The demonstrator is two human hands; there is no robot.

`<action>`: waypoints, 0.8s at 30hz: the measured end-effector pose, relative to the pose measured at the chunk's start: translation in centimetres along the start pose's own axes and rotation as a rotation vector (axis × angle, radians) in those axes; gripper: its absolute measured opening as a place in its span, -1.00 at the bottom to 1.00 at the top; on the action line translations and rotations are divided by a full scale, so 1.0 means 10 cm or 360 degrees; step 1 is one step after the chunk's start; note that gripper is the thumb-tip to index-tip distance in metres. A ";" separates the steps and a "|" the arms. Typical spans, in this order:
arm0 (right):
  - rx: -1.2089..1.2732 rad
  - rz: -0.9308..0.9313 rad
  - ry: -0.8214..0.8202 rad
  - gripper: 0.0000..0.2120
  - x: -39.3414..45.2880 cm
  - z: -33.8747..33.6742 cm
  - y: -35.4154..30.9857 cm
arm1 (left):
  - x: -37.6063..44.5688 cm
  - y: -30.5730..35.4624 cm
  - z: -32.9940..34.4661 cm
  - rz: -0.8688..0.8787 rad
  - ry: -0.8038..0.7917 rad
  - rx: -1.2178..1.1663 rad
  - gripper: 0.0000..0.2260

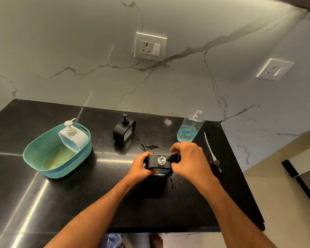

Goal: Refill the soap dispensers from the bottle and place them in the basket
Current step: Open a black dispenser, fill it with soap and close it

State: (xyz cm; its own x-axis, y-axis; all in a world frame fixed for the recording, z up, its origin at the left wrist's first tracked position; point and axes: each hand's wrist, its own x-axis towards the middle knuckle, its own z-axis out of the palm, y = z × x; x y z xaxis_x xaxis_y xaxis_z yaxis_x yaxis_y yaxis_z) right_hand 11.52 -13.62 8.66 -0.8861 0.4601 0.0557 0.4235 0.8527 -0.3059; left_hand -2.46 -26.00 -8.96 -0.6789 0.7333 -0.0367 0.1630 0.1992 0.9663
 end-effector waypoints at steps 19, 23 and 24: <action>0.0137 -0.0039 0.0147 -0.19 0.21 0.69 0.07 | 0.00 -0.01 -0.02 0.0060 0.0017 -0.0006 -0.56; 0.0402 -0.0024 0.0167 -0.08 0.15 0.71 0.11 | 0.01 -0.03 -0.01 0.0062 0.0037 0.0002 -0.55; 0.0452 -0.0028 0.0164 -0.08 0.13 0.72 0.11 | 0.01 -0.03 0.00 0.0068 0.0032 0.0005 -0.55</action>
State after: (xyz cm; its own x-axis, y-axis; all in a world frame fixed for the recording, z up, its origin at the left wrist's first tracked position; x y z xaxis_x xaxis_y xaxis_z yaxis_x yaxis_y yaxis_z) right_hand 9.43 -13.88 1.59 -0.8629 0.4808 0.1555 0.3256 0.7643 -0.5566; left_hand -2.63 -26.02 -9.29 -0.6854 0.7281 0.0095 0.1943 0.1702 0.9661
